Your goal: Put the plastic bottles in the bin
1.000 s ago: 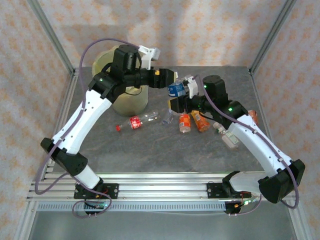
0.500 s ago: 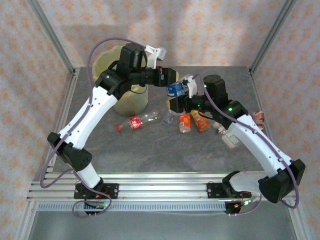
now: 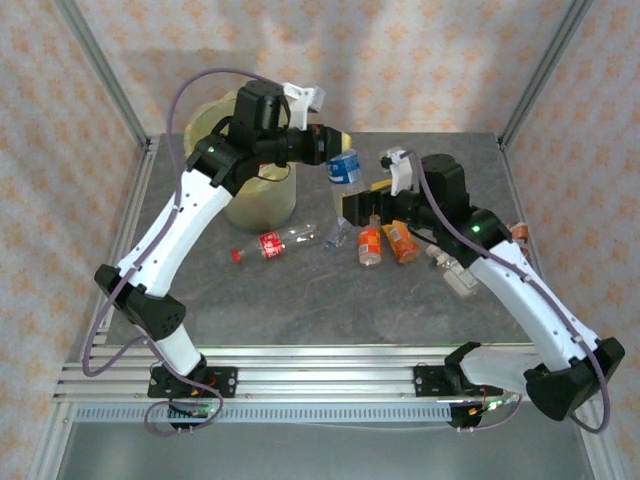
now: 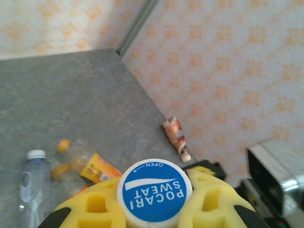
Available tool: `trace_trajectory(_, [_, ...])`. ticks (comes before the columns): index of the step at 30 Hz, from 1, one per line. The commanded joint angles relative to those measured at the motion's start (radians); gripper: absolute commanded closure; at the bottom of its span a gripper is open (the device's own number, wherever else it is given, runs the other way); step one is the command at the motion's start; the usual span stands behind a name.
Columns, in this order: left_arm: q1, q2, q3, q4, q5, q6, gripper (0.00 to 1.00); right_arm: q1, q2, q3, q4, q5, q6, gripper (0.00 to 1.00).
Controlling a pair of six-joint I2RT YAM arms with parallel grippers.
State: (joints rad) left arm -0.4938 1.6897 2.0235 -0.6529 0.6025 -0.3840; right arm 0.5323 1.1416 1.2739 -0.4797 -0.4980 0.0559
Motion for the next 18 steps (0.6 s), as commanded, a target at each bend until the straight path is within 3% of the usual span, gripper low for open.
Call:
trace_trajectory(1, [0.060,-0.042,0.038,-0.037,-0.070,0.014,0.94,0.003,-0.049,0.045,-0.117,0.228,0.045,0.01])
trace_trajectory(5, [0.141,-0.053,0.050,-0.042,-0.098,-0.001,0.94,-0.018,-0.073,0.086,-0.259,0.461,0.116,0.01])
trace_trajectory(9, [0.202,-0.048,0.088,-0.077,-0.162,0.015,0.94,-0.126,-0.097,0.102,-0.399,0.643,0.208,0.01])
trace_trajectory(18, [0.317,0.046,0.276,-0.188,-0.336,0.078,0.94,-0.465,-0.138,-0.027,-0.486,0.642,0.275,0.01])
